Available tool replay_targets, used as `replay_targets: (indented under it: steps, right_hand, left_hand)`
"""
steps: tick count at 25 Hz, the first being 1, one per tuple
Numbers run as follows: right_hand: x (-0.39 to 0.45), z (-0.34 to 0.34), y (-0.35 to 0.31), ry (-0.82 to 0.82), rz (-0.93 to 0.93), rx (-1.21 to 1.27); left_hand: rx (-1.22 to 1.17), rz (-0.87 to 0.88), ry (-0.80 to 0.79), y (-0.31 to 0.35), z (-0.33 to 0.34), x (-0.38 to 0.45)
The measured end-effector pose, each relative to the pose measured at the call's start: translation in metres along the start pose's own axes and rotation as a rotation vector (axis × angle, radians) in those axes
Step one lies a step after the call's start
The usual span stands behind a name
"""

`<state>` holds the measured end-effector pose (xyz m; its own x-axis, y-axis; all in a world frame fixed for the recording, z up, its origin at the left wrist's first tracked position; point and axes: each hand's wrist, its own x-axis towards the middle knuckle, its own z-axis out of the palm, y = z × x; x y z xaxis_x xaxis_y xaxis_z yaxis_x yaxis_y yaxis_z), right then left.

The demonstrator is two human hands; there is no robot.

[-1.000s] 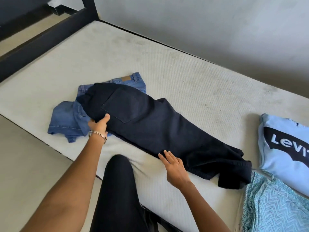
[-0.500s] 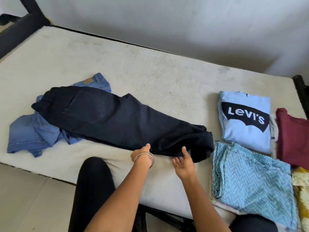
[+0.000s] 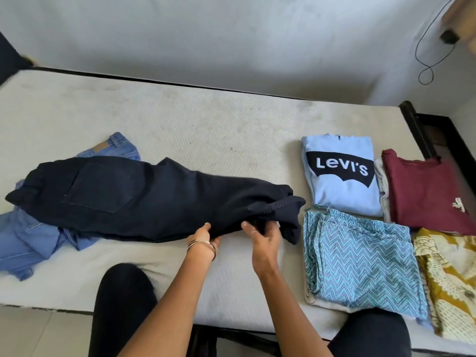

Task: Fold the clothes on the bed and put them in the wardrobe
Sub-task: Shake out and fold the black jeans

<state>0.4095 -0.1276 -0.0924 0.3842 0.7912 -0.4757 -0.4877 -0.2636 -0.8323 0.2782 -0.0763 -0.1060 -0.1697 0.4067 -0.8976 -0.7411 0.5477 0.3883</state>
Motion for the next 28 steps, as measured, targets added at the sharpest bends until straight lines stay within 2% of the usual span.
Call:
replay_targets:
  steps: [2, 3, 4, 6, 8, 10, 12, 14, 16, 18, 20, 21, 22, 23, 24, 25, 26, 28]
  right_hand:
    - [0.007, -0.013, -0.002, 0.024, 0.282, 0.438]
    - [0.011, -0.017, -0.005, 0.048, 0.332, 0.589]
    - [0.016, -0.017, -0.010, 0.094, 0.297, 0.586]
    - [0.023, -0.007, -0.027, 0.199, 0.089, 0.457]
    - [0.021, 0.007, -0.047, 0.146, -0.166, 0.229]
    - [0.020, 0.009, -0.056, 0.084, -0.416, -0.125]
    - [0.019, -0.002, -0.060, 0.099, -0.626, -0.491]
    - [0.017, -0.017, -0.056, 0.091, -0.753, -0.677]
    - [0.009, -0.031, -0.044, 0.170, -0.614, -0.589]
    - [0.003, -0.049, -0.031, 0.309, -0.368, -0.338]
    - [0.003, -0.067, -0.023, 0.423, -0.153, -0.115]
    - [0.005, -0.073, -0.023, 0.461, -0.107, -0.078]
    - [0.010, -0.080, -0.025, 0.487, -0.101, -0.087]
    - [0.014, -0.085, -0.030, 0.503, -0.105, -0.095]
    - [0.018, -0.087, -0.036, 0.532, -0.109, -0.099]
    - [0.021, -0.088, -0.042, 0.582, -0.110, -0.103]
    - [0.024, -0.089, -0.048, 0.632, -0.114, -0.113]
    - [0.027, -0.092, -0.057, 0.656, -0.201, -0.182]
  left_hand:
    - [0.020, -0.007, 0.005, -0.001, -0.008, -0.001]
    - [0.035, -0.012, -0.004, -0.002, -0.011, -0.004]
    - [0.055, -0.014, -0.005, -0.003, -0.012, -0.007]
    - [0.101, 0.014, 0.003, -0.004, -0.005, -0.014]
    - [0.109, 0.025, -0.003, -0.006, 0.002, -0.018]
    - [0.136, 0.006, -0.020, -0.008, 0.010, -0.024]
    - [0.196, 0.011, -0.012, -0.011, 0.016, -0.022]
    - [0.304, 0.022, 0.029, -0.015, 0.016, -0.016]
    - [0.461, 0.036, 0.070, -0.017, 0.009, -0.005]
    - [0.801, 0.069, 0.093, -0.024, -0.003, 0.017]
    - [1.143, 0.207, 0.319, -0.029, -0.004, 0.011]
    - [1.273, 0.343, 0.394, -0.030, 0.002, -0.002]
    - [1.403, 0.532, 0.340, -0.029, 0.010, -0.016]
    - [1.527, 0.694, 0.147, -0.028, 0.022, -0.024]
    - [1.576, 0.783, -0.089, -0.029, 0.033, -0.031]
    - [1.620, 0.782, -0.289, -0.030, 0.043, -0.032]
    - [1.652, 0.762, -0.421, -0.032, 0.057, -0.035]
    - [1.712, 0.690, -0.537, -0.041, 0.082, -0.039]
